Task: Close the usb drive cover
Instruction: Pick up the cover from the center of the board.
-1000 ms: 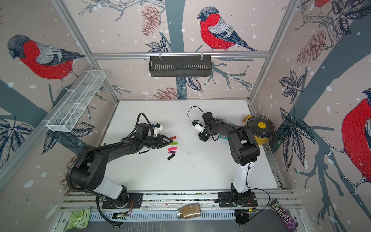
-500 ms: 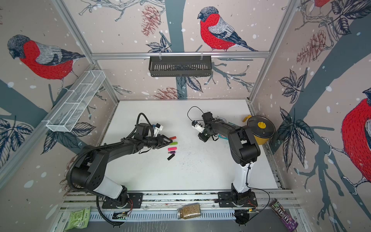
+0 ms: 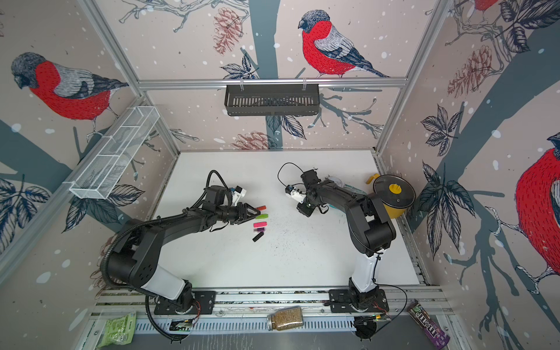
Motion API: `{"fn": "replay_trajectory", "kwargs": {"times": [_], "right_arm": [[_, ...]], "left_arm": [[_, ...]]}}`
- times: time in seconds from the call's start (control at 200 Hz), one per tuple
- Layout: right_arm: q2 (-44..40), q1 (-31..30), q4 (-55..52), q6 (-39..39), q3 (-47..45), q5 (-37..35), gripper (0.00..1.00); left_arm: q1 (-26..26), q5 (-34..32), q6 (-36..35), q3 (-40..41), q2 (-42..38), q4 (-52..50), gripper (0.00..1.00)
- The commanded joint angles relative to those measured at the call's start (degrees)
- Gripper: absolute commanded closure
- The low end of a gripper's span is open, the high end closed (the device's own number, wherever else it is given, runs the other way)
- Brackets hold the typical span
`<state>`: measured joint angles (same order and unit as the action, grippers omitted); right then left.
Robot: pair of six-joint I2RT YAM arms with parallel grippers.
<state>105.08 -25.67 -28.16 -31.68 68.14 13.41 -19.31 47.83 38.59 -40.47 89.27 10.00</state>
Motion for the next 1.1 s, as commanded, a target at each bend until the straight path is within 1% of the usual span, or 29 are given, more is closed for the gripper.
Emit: {"fn": "replay_trajectory", "kwargs": {"times": [0.0,0.22,0.435,0.525,0.745,0.96,1.096], "right_arm": [[-1.63,-1.69,0.71,-3.17,-0.22,2.43,0.81],[-3.69,-5.46,4.17,-4.18,-0.60,6.87,0.81],[-4.09,-9.16,6.70,-4.11,-0.55,9.63,0.80],[-4.02,-10.29,7.55,-3.85,-0.64,10.41,0.80],[-3.91,-11.50,8.82,-2.63,-0.96,11.45,0.80],[-4.76,-12.33,10.94,-1.65,-2.38,12.43,0.80],[-4.77,-12.95,11.92,-0.81,-2.74,12.25,0.79]], "left_arm": [[-0.01,1.09,0.59,-0.95,0.22,2.07,0.52],[-0.85,2.91,3.64,-2.20,2.29,4.83,0.52],[-2.61,4.51,8.08,-3.37,5.93,9.87,0.57],[-3.35,4.63,8.78,-4.68,7.50,10.57,0.60],[-4.47,4.76,9.90,-4.99,9.73,12.14,0.64],[-4.68,5.75,13.47,-3.86,10.88,16.74,0.67],[-5.19,5.89,13.63,-4.05,11.29,17.16,0.68]]}}
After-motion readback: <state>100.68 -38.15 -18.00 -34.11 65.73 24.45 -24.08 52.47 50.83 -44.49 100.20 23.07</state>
